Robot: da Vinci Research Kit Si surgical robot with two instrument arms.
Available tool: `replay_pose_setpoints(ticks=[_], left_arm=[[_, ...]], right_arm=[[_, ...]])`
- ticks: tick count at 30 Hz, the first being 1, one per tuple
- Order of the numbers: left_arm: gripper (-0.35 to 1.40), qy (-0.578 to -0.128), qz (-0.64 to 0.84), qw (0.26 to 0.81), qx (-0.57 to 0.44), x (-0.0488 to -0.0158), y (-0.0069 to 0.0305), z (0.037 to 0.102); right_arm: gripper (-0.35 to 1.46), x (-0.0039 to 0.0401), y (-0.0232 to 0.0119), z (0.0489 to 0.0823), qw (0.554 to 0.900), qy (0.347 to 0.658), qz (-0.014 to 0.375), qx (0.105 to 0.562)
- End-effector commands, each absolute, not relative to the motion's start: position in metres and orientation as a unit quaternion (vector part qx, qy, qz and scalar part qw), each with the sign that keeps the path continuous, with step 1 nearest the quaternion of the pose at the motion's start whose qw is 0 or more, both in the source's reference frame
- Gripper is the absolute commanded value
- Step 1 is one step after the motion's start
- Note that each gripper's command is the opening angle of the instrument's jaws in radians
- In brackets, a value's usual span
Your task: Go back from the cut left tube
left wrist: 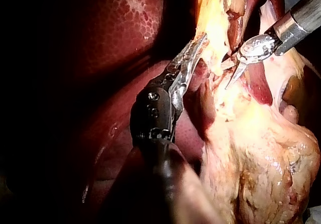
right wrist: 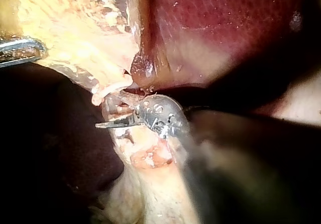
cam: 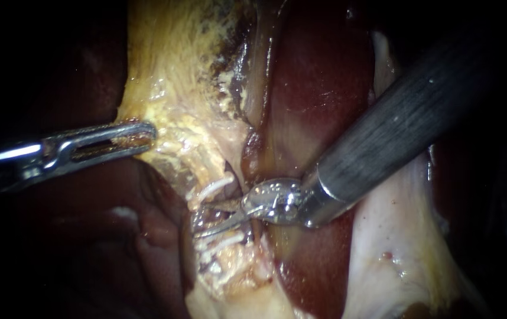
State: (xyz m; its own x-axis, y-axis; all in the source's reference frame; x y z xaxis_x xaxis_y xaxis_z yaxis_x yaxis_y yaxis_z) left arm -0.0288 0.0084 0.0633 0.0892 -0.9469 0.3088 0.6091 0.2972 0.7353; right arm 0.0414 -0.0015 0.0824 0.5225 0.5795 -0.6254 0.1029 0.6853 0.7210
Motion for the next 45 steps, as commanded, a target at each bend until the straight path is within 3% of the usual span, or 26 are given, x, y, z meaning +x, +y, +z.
replay_pose_setpoints(ticks=[1, 8, 14, 19, 30, 38, 45], left_arm=[[-0.35, -0.389, -0.551, 0.705, 0.218, -0.0288, 0.0084, 0.0633], [-0.35, -0.389, -0.55, 0.706, 0.219, -0.0284, 0.0086, 0.0636], [-0.35, -0.389, -0.55, 0.706, 0.218, -0.0282, 0.0088, 0.0639], [-0.35, -0.389, -0.55, 0.706, 0.218, -0.0281, 0.0089, 0.064], [-0.35, -0.39, -0.55, 0.706, 0.216, -0.0281, 0.009, 0.0649], [-0.35, -0.379, -0.554, 0.71, 0.213, -0.0286, 0.0091, 0.0691], [-0.35, -0.367, -0.551, 0.715, 0.224, -0.0318, 0.0088, 0.0723]], right_arm=[[0.96, 0.0413, -0.0016, 0.0823, 0.792, 0.467, 0.147, 0.366], [1.18, 0.0388, -0.0023, 0.0798, 0.797, 0.489, 0.089, 0.343], [1.4, 0.0354, -0.001, 0.078, 0.811, 0.512, 0.047, 0.278], [1.43, 0.0325, 0.0018, 0.0762, 0.822, 0.522, 0.023, 0.224], [1.43, 0.0263, 0.007, 0.0716, 0.846, 0.509, 0.029, 0.153], [1.43, 0.0261, 0.0069, 0.0716, 0.847, 0.509, 0.028, 0.153], [1.43, 0.0262, 0.0068, 0.0717, 0.846, 0.511, 0.025, 0.152]])
